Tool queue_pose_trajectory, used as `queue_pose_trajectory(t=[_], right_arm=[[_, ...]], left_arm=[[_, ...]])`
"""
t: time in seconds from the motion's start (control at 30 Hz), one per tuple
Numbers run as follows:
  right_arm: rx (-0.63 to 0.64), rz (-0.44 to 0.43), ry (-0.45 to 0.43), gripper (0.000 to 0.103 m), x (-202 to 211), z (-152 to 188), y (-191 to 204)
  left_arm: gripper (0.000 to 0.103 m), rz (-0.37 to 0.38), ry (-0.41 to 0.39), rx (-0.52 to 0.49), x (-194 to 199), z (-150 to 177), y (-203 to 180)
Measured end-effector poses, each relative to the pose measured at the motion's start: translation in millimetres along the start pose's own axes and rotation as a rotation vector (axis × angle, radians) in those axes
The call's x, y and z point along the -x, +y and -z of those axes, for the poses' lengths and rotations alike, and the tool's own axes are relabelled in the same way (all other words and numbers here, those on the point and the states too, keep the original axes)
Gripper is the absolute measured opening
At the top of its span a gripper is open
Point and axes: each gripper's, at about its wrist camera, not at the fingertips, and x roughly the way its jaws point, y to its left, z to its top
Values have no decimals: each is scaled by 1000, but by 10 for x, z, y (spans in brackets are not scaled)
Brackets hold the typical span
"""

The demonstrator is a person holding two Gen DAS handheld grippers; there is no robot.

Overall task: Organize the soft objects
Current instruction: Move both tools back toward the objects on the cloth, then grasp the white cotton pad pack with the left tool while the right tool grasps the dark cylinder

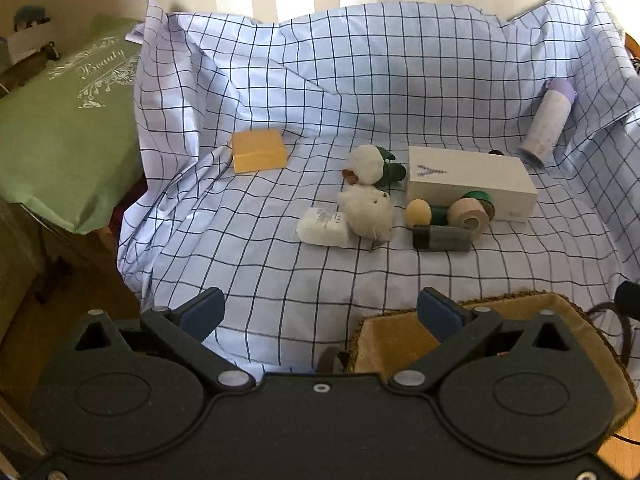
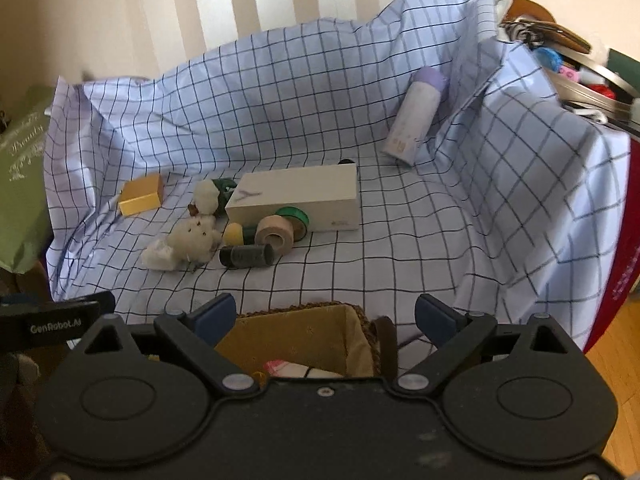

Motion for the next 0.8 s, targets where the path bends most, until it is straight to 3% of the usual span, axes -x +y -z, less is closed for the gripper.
queue_pose_trajectory(t=[0.33, 0.8], right_arm=[[20, -12, 46, 97, -454, -265, 159], [-5, -18, 145, 96, -1145, -389, 477]], left_arm=[[99, -3, 33, -61, -525, -226, -5], [99, 20, 118, -129, -1455, -369, 68]])
